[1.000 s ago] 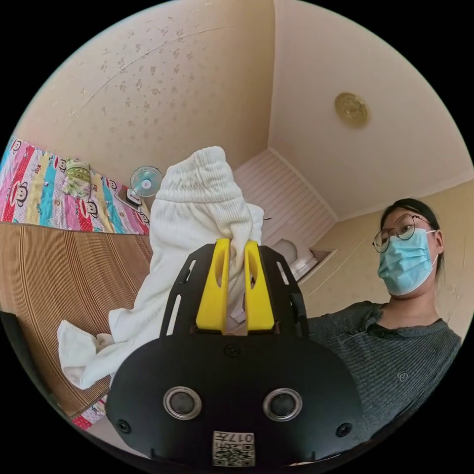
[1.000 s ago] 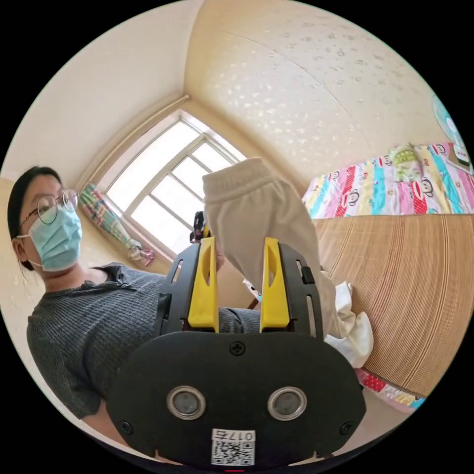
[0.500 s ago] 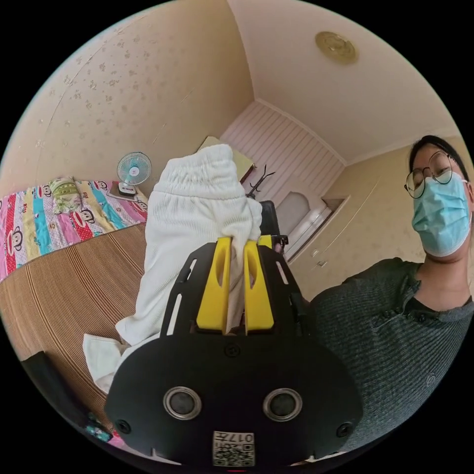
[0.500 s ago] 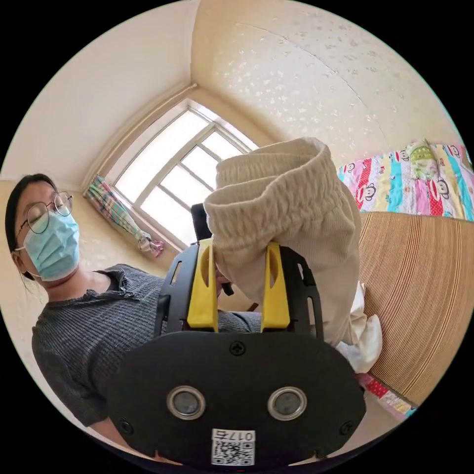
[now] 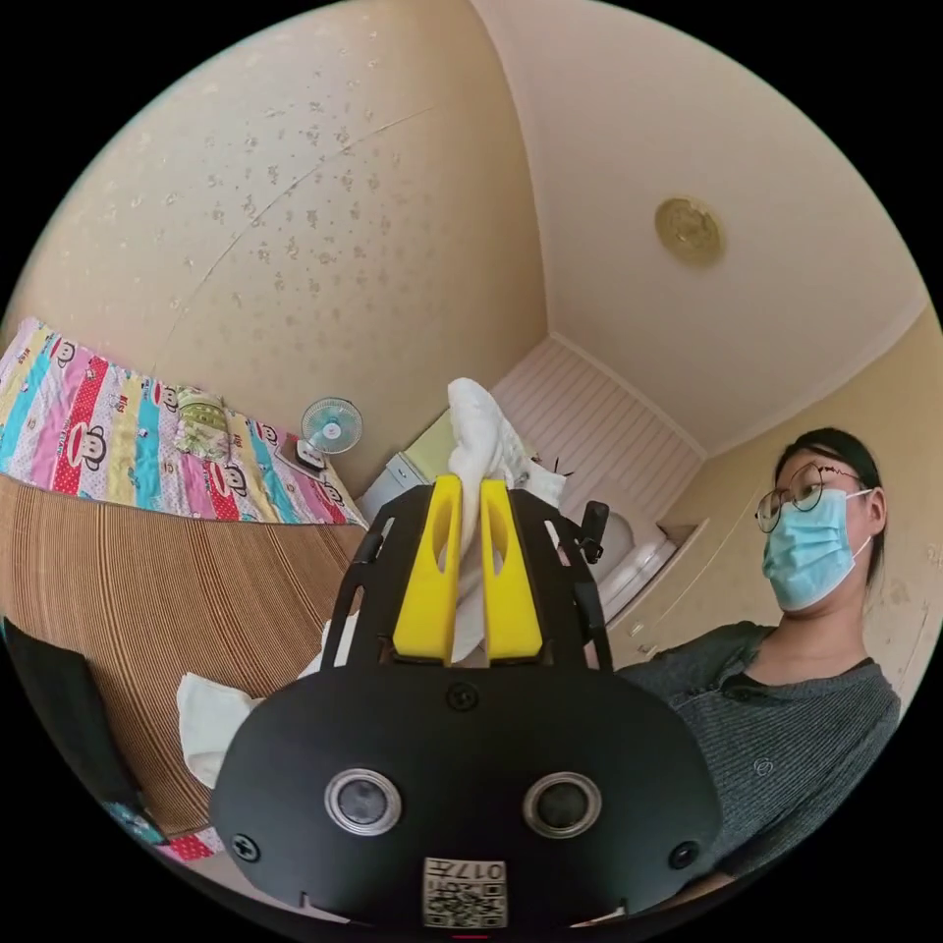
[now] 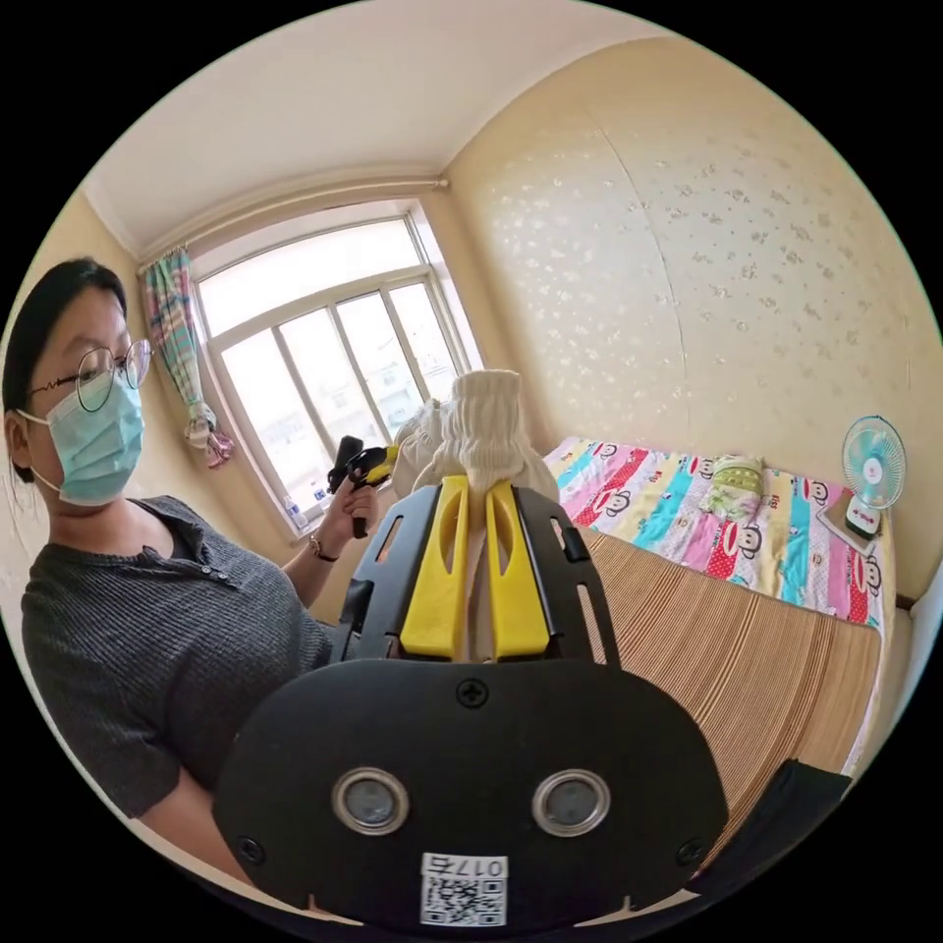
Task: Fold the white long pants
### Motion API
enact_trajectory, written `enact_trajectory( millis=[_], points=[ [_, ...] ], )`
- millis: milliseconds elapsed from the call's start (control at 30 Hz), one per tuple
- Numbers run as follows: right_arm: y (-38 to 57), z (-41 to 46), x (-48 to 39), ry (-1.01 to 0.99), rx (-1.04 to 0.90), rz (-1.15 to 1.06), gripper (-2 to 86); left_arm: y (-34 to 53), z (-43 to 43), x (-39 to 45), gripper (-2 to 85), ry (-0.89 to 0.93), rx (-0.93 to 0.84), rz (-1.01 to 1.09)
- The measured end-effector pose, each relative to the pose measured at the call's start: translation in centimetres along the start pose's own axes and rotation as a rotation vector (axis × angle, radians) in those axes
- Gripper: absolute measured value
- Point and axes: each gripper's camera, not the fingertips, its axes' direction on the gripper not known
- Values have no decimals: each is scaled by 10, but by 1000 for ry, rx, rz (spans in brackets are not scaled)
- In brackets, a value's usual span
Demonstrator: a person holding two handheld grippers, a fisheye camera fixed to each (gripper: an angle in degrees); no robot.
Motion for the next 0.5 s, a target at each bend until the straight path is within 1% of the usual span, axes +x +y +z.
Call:
enact_trajectory(
  millis=[67, 100, 167, 233, 267, 333, 400, 433, 500],
  points=[
    [-16, -23, -11, 42, 22, -47, 21, -15, -5, 20, 33, -19, 10, 40],
    [-21, -28, -17, 37, 35, -72, 21, -28, -7, 42, 33, -12, 31, 96],
    [-47, -59, -43, 23, 128, -149, 21, -49, -14, 81, 33, 33, 74, 210],
    [-68, -90, -63, 0, 207, -214, 22, -77, -29, 139, 33, 86, 154, 352],
    [-83, -112, -78, -23, 262, -266, 22, -84, -33, 154, 33, 97, 175, 384],
    [-105, -148, -103, -66, 333, -358, 23, -109, -47, 209, 35, 125, 253, 484],
    [-128, -180, -127, -94, 360, -432, 23, -127, -56, 245, 35, 127, 303, 551],
    [-145, -198, -143, -80, 358, -467, 24, -138, -60, 265, 36, 136, 331, 593],
    [-171, -222, -161, -13, 343, -467, 24, -153, -63, 287, 36, 135, 358, 633]
  ],
)
